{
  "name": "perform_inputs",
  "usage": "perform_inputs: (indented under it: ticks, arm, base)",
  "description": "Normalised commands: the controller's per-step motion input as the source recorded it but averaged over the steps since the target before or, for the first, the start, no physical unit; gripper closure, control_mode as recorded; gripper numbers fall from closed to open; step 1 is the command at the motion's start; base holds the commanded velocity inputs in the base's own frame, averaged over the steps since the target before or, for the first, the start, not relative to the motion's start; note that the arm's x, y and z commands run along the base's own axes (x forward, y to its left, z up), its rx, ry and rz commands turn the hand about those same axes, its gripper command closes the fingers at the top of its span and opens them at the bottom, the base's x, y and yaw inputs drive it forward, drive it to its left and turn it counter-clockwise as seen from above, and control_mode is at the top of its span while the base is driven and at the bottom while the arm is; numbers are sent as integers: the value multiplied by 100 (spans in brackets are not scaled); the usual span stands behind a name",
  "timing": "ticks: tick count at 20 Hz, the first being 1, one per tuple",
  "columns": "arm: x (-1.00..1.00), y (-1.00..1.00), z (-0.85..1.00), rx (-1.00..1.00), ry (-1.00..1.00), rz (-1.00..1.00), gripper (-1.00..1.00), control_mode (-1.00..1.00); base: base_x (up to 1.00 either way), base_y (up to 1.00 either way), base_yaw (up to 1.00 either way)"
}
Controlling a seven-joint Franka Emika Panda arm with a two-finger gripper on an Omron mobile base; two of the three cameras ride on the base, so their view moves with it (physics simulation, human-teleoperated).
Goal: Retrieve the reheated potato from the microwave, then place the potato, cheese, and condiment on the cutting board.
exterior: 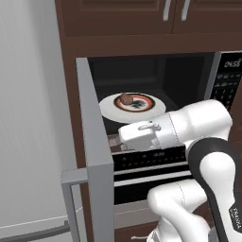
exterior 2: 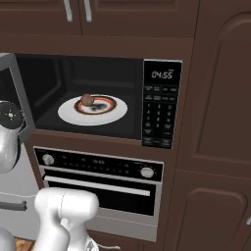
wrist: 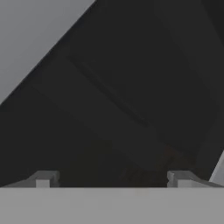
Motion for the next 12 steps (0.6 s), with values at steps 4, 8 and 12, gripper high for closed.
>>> perform_inputs:
  ticks: [4, 8, 12]
  arm:
    - [1, -67, 0, 0, 0, -11, -100, -100]
    - [9, -67, 0, -6, 0, -7, -100, -100]
    - [26, -49, 0, -16, 0, -29, -100, -100]
  base:
    - [0, 0, 0]
    - [0, 0, 0]
    - [0, 0, 0]
